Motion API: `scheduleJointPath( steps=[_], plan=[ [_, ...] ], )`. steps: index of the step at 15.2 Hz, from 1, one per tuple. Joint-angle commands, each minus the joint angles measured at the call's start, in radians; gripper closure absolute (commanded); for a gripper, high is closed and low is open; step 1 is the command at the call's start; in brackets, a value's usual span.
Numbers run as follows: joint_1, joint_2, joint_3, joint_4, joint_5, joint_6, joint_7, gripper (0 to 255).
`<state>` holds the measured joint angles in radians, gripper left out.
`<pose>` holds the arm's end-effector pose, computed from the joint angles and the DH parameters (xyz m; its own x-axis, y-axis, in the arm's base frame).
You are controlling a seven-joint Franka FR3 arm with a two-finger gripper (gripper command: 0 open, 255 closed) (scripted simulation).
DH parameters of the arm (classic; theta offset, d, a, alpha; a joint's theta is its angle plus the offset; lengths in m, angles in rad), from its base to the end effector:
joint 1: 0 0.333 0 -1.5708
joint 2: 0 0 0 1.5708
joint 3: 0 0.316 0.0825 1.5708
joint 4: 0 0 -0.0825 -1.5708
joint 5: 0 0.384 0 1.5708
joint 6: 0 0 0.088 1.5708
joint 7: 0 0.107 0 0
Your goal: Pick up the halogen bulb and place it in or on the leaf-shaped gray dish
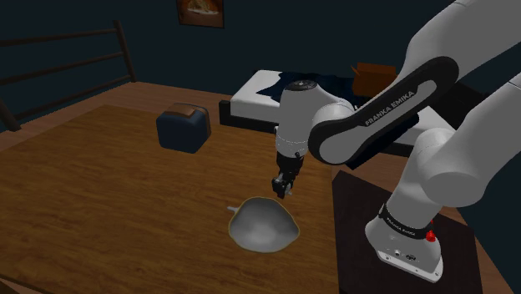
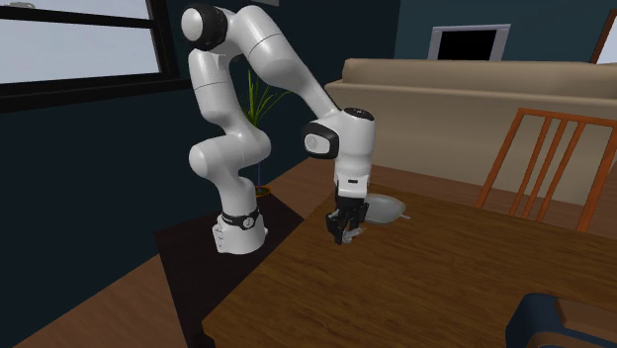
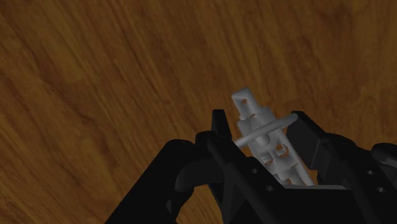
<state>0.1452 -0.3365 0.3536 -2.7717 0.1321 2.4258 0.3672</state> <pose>0.3312 0.1696 0.3051 0.9999 0.0107 -0.0091 0.0110 -0.9993 0.0360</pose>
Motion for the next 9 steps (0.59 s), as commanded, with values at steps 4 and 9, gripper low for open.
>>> scheduleJointPath(
  steps=[4,9],
  plan=[
    [0.002,-0.014,-0.003,0.005,0.003,-0.018,-0.003,255],
    [0.009,-0.077,-0.017,0.032,0.011,-0.108,-0.014,255]
  ],
)
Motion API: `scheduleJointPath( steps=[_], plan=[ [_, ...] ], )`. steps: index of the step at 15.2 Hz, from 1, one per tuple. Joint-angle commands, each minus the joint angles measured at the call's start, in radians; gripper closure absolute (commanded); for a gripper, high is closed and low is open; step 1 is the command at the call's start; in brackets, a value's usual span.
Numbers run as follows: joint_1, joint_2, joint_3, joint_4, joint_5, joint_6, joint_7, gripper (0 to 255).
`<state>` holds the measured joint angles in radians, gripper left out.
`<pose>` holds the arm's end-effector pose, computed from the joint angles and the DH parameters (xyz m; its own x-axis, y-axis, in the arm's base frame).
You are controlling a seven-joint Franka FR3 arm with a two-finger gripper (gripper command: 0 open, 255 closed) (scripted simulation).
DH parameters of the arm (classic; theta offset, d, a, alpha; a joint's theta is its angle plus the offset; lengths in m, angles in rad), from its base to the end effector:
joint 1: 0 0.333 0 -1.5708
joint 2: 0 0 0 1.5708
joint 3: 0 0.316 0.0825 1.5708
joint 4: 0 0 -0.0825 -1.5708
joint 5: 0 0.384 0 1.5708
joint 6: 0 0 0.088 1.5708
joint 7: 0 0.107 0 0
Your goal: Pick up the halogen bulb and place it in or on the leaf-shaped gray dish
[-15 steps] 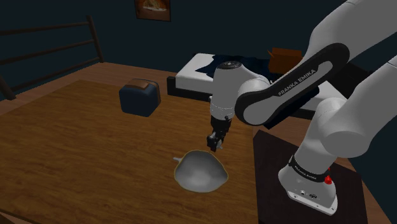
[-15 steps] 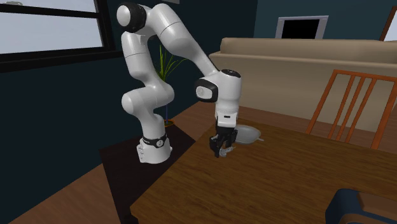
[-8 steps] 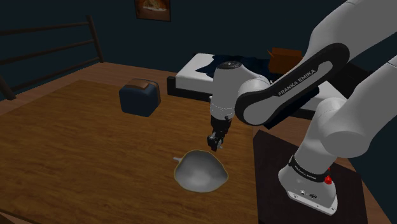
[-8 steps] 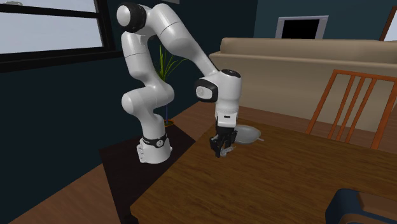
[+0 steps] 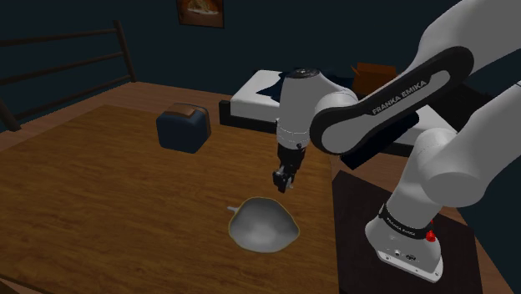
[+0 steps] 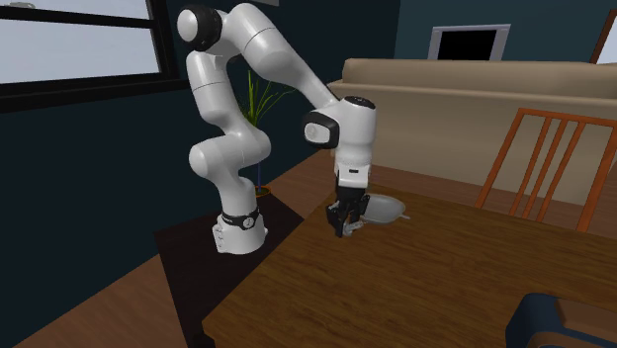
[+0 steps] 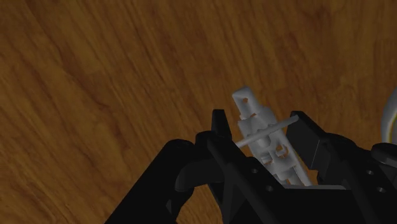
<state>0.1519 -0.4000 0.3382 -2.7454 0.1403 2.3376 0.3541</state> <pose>0.3319 0.1688 0.3311 0.9999 0.0106 -0.0083 0.0109 -0.9993 0.0359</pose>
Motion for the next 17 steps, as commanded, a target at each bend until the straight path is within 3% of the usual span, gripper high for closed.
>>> scheduleJointPath(
  steps=[1,17],
  plan=[
    [0.004,-0.025,-0.005,0.012,0.003,-0.038,-0.002,255],
    [0.010,-0.157,-0.044,0.141,-0.001,-0.297,-0.018,255]
  ],
)
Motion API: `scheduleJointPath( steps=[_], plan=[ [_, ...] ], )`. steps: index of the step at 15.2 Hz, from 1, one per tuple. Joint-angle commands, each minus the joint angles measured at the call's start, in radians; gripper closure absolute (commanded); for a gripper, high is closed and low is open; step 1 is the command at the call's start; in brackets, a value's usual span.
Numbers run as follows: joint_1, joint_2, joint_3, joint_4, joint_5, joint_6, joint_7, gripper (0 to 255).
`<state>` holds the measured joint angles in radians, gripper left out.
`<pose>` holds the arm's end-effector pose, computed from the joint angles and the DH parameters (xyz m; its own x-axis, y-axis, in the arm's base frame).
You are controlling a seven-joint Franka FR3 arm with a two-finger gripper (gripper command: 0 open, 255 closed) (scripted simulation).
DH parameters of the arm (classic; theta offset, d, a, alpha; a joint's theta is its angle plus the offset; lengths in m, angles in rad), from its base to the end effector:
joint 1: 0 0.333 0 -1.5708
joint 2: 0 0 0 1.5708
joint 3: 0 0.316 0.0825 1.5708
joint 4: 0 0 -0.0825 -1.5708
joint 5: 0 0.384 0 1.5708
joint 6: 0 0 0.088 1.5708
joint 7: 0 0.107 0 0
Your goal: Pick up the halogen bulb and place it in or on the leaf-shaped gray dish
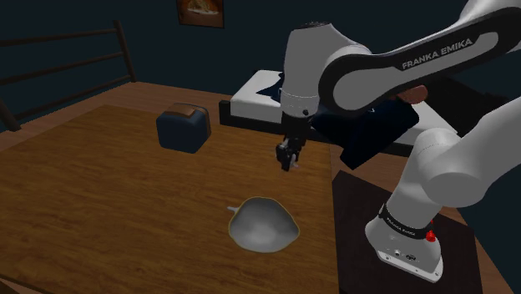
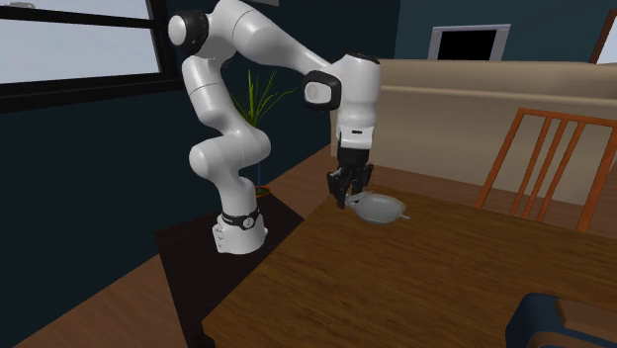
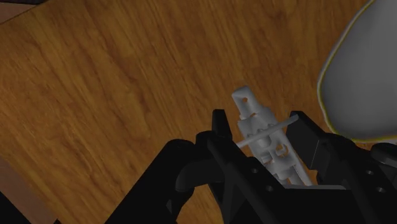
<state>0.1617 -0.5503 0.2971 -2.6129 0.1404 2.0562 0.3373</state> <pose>0.3315 0.1699 0.4203 0.9999 0.0106 -0.0084 0.0109 -0.9993 0.0358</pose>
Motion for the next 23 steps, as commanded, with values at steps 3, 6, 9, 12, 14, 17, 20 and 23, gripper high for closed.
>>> scheduleJointPath(
  steps=[3,6,9,12,14,17,20,23],
  plan=[
    [0.031,0.029,0.061,0.041,0.026,-0.009,0.077,255],
    [0.055,0.076,0.125,0.084,0.045,0.000,0.157,255],
    [0.071,0.133,0.191,0.137,0.051,0.008,0.239,255],
    [0.081,0.195,0.252,0.195,0.045,0.016,0.320,255],
    [0.080,0.209,0.258,0.178,0.043,0.046,0.324,255],
    [0.077,0.231,0.268,0.154,0.038,0.091,0.330,255],
    [0.074,0.256,0.279,0.132,0.031,0.137,0.338,255],
    [0.070,0.284,0.289,0.111,0.022,0.184,0.348,255]
  ],
)
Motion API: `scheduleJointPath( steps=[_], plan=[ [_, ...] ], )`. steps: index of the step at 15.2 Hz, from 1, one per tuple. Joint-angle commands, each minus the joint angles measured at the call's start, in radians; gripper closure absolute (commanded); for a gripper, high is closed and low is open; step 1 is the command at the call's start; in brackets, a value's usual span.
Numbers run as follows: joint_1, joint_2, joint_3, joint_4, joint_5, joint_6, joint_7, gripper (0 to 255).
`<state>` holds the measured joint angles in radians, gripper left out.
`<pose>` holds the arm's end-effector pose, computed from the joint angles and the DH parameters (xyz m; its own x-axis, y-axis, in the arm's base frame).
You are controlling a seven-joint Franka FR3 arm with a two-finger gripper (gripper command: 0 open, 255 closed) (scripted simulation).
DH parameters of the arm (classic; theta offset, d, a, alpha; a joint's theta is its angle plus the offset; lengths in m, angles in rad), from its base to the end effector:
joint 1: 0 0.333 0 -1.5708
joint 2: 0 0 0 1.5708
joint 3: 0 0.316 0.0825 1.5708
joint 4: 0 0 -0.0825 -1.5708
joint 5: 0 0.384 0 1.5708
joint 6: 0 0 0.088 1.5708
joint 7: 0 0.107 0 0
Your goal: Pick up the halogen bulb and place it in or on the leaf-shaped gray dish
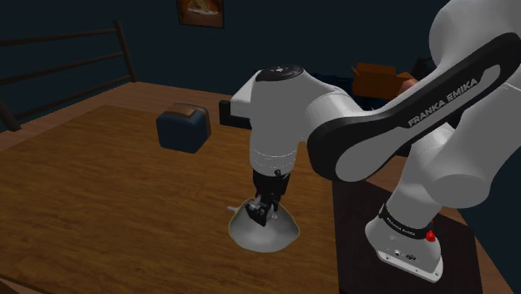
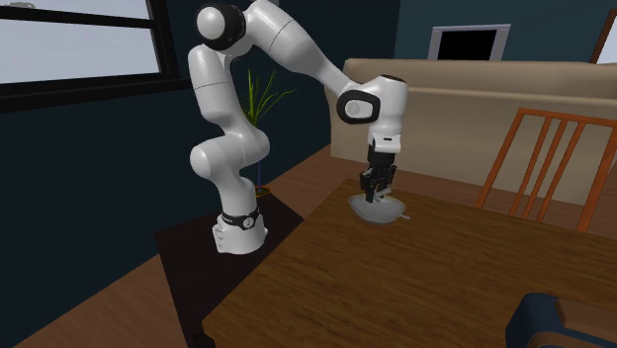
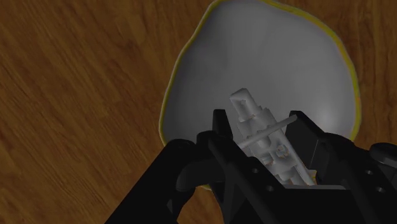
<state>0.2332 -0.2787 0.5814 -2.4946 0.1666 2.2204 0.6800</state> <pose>0.2997 0.3218 0.3678 0.9999 0.0105 -0.0094 0.0108 -0.9993 0.0365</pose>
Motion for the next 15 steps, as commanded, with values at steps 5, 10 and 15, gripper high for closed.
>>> scheduleJointPath(
  steps=[5,10,15],
  plan=[
    [-0.004,0.024,0.009,-0.015,-0.009,0.038,0.009,255],
    [-0.004,0.024,0.009,-0.015,-0.009,0.038,0.009,0],
    [-0.004,0.024,0.009,-0.015,-0.009,0.038,0.009,0]
  ],
)
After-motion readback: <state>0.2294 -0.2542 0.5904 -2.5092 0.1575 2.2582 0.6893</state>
